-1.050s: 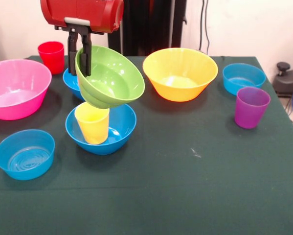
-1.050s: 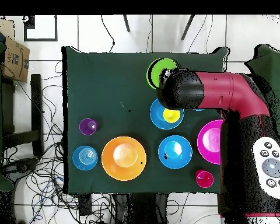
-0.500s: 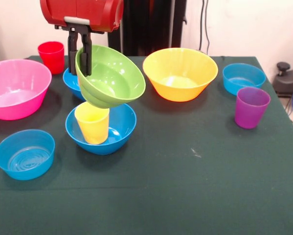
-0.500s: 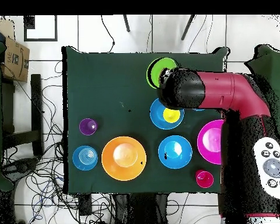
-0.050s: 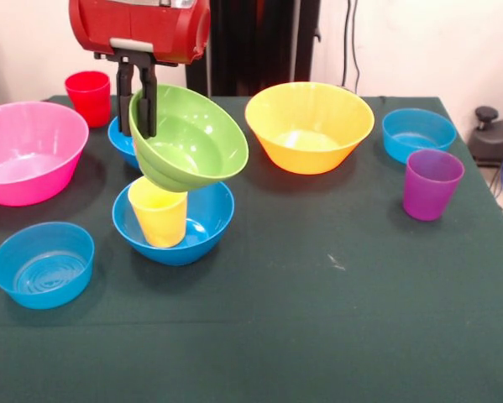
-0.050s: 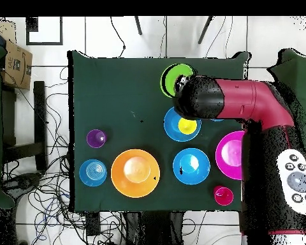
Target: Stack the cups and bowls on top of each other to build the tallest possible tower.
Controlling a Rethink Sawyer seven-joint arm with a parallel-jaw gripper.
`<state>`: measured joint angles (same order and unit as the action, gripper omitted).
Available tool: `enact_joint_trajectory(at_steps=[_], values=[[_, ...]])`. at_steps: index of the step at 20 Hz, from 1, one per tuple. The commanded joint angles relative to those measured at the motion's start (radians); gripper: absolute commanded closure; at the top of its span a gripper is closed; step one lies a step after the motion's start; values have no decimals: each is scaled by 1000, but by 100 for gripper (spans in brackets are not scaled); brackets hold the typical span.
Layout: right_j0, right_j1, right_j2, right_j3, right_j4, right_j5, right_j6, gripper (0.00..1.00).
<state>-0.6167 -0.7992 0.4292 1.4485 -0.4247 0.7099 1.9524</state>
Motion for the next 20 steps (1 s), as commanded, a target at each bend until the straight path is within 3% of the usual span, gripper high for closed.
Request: enact_joint_trajectory(at_steps=[1, 20], values=[[-6, 55, -6, 50, -23, -55, -12, 100], [-16, 58, -2, 54, -31, -66, -16, 100]])
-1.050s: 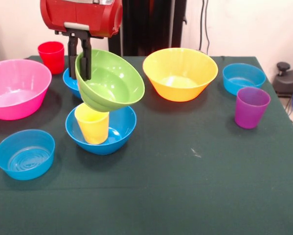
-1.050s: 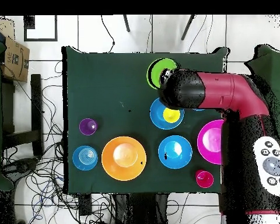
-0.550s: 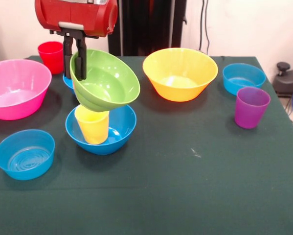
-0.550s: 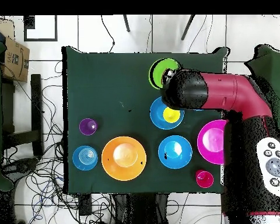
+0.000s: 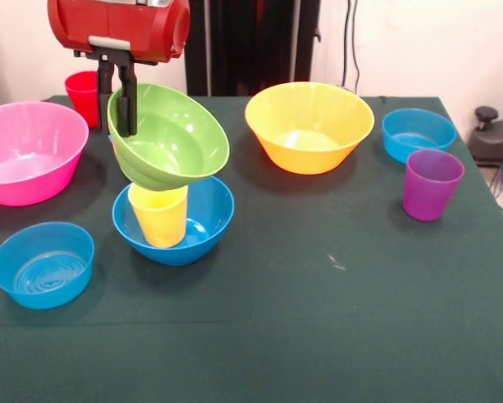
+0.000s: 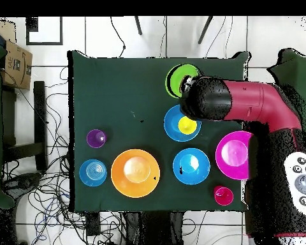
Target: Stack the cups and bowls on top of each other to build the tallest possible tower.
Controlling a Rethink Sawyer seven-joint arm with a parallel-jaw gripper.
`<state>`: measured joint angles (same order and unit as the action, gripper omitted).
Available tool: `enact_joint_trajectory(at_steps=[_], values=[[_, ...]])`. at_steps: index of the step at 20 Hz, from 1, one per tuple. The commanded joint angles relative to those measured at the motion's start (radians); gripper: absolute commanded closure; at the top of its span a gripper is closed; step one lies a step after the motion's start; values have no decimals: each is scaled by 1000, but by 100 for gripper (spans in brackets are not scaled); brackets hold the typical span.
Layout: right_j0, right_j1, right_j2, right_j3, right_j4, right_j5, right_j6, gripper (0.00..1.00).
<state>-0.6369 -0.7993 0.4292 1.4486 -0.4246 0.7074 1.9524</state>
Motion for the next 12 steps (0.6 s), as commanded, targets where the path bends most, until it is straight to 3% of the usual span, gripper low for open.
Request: enact_joint_trajectory(at_steps=[1, 12], values=[[3, 63, -4, 56, -37, -74, -14, 100], [25, 88, -28, 65, -48, -125, 19, 100]])
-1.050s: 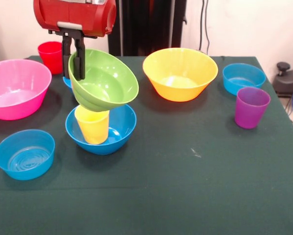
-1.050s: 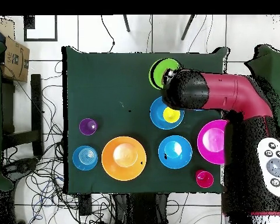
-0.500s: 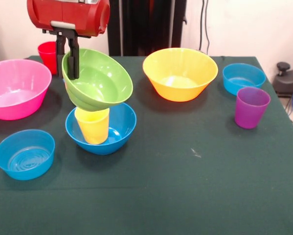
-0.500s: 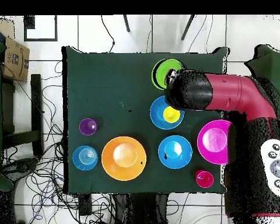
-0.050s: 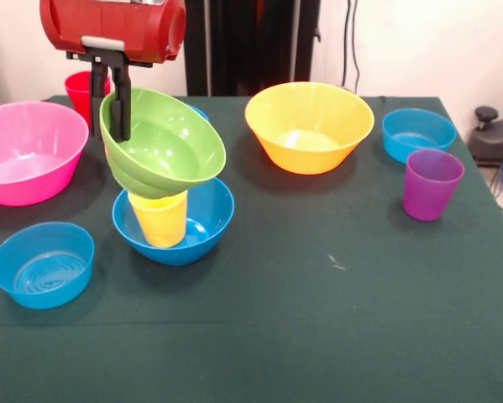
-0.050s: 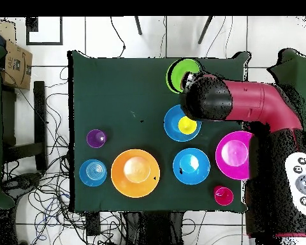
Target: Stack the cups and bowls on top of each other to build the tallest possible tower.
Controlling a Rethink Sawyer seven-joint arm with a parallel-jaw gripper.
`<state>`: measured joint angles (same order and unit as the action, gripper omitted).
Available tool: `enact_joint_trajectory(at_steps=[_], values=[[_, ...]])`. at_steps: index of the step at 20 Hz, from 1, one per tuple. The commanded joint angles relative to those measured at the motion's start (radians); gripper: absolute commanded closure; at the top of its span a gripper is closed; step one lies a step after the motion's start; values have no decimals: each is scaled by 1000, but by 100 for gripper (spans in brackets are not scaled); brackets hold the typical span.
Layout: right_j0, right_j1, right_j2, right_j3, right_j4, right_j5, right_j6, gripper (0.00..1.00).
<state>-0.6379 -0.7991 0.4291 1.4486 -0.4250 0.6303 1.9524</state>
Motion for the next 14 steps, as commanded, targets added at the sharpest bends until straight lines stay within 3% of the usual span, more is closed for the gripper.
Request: enact_joint_trajectory(at_steps=[1, 14], values=[[27, 91, -30, 66, -49, -55, 21, 100], [35, 84, -38, 75, -55, -41, 4, 100]])
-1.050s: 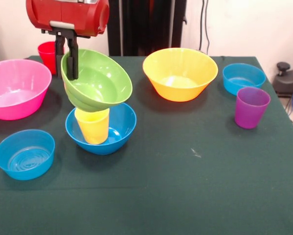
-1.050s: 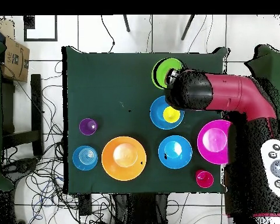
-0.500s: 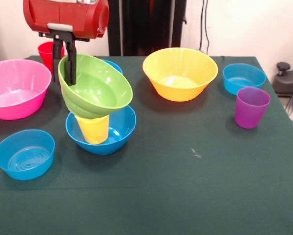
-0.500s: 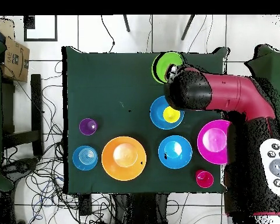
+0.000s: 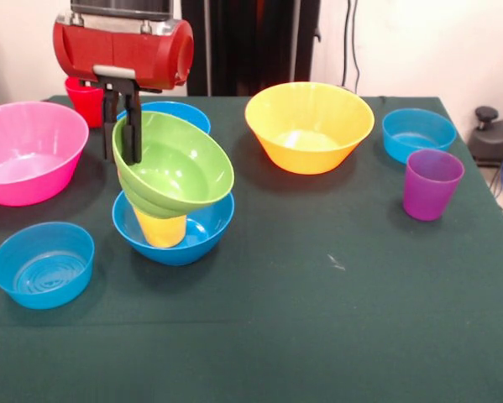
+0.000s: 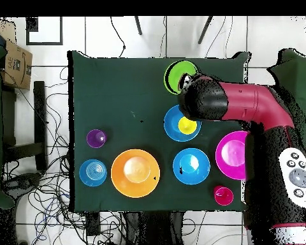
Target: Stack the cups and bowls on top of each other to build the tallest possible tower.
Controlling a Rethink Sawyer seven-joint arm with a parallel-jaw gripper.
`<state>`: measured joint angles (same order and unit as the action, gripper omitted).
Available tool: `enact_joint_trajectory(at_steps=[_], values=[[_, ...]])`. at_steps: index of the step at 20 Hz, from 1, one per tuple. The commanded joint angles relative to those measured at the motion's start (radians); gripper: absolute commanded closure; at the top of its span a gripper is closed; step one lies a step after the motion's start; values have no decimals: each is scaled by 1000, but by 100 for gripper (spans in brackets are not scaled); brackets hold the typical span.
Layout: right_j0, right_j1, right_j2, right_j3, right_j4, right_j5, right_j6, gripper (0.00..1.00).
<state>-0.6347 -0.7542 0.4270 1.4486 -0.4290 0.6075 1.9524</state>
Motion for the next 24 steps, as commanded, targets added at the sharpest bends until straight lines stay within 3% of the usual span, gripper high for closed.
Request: enact_joint_trajectory(at_steps=[1, 20, 24], values=[[32, 39, -36, 76, -51, -18, 5, 100], [9, 4, -15, 84, -20, 32, -29, 100], [-8, -24, -6, 134, -9, 23, -35, 100]])
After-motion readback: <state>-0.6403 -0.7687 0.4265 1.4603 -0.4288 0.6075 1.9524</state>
